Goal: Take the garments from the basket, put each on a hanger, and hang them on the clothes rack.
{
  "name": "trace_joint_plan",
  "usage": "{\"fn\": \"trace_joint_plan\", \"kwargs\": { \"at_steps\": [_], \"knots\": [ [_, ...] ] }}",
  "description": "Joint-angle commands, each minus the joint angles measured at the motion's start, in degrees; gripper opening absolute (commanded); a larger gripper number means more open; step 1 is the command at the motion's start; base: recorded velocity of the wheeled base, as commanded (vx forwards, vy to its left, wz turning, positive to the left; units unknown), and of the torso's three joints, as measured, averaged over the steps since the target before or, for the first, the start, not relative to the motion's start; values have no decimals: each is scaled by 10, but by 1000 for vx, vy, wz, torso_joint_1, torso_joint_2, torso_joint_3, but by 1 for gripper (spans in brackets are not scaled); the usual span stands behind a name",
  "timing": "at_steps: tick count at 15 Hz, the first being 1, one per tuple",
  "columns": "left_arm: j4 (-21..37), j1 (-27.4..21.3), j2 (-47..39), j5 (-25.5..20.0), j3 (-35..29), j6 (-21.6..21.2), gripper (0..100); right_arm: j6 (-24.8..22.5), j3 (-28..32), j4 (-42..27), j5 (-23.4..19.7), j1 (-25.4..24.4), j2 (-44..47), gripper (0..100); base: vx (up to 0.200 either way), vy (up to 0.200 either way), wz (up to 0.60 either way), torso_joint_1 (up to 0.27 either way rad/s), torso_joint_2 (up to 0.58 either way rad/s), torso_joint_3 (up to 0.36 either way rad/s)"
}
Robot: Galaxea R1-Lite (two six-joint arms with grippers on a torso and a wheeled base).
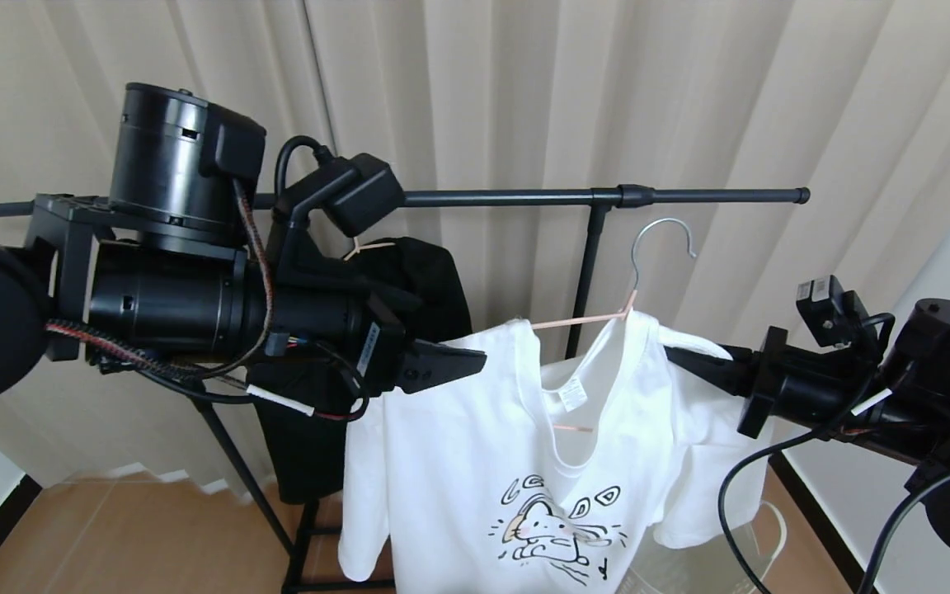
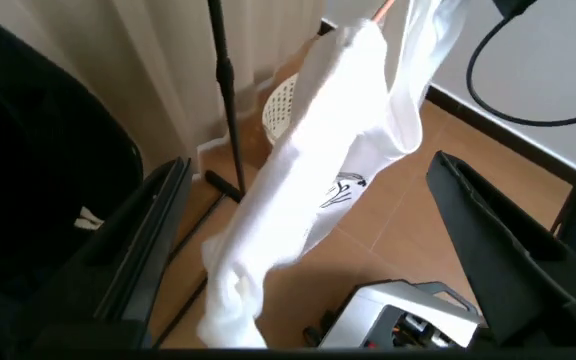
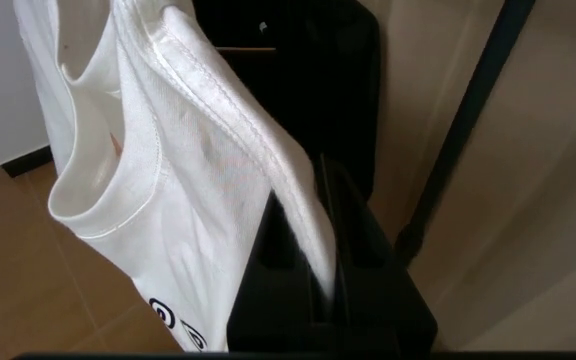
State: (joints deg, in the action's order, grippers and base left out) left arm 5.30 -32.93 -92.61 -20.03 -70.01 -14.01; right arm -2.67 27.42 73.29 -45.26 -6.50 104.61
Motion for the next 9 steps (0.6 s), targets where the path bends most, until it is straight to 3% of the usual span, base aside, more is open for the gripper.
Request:
{"fn": "trace_joint_plan", "kwargs": {
  "at_steps": [1, 5, 9],
  "knots": [
    [14, -11, -38, -3, -36, -15, 100, -1, -2, 0, 0, -4, -1, 0, 0, 0, 0, 0, 0, 0],
    [90, -25, -101, -4, -121, -74, 100, -1, -3, 0, 0, -15, -5, 0, 0, 0, 0, 0, 0, 0],
    [105, -24, -140, -47, -163, -81, 100, -1, 0, 0, 0, -16, -5, 0, 0, 0, 0, 0, 0, 0]
  ]
}}
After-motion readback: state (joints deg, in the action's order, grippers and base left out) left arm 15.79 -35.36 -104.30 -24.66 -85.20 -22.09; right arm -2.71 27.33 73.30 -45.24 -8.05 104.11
